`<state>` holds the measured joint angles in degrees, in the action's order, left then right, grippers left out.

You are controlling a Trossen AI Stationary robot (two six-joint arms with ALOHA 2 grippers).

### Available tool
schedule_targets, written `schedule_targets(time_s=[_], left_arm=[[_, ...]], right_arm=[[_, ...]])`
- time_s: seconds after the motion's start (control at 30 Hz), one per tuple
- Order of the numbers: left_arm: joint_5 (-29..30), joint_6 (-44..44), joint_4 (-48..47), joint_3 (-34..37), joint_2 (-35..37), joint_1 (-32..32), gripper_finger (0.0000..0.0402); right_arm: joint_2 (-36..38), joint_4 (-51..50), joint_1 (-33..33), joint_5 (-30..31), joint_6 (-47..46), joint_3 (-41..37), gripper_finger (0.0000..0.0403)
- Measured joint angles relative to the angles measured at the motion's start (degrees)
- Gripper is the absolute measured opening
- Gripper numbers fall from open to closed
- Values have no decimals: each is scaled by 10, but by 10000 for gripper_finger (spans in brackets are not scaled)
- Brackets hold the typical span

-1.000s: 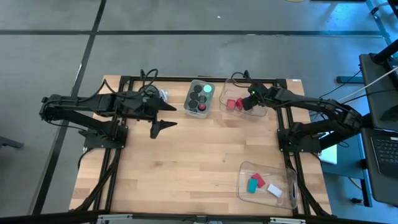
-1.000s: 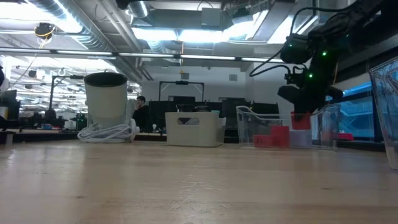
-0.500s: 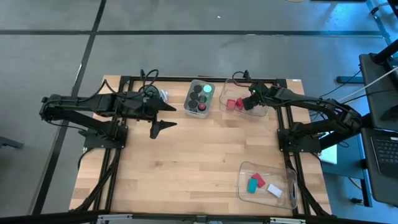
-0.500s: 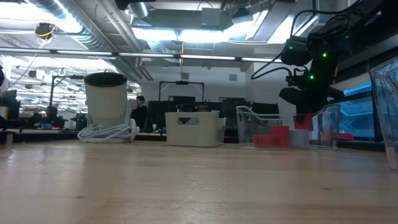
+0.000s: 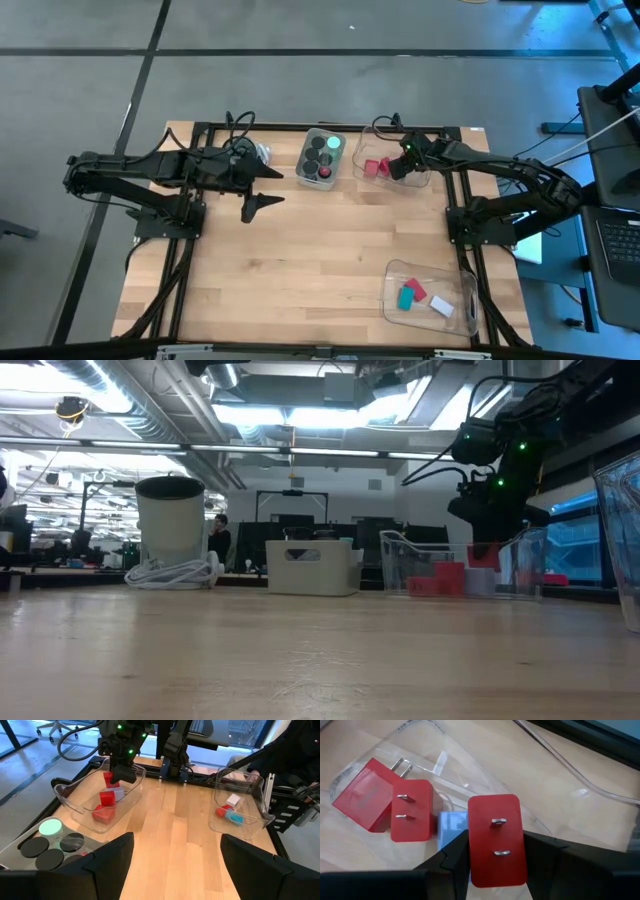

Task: Pick & Place Office items
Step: Put the red charger adapter into the top transparent bin, then return to Home Position

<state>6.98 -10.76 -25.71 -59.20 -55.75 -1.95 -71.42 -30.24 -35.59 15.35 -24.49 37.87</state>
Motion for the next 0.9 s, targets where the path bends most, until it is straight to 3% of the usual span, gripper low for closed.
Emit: schedule_targets(time_s=[0.57,0.8,0.9], left_arm=[[0,0,0,0,0,0,296],[-5,-6,-16,0,39,0,296],[-5,-7,-44,0,72,0,296]], right_arm=[[1,0,0,-4,14,0,192],[48,-3,0,-140,44,1,202],[87,-7,0,-163,44,1,200]])
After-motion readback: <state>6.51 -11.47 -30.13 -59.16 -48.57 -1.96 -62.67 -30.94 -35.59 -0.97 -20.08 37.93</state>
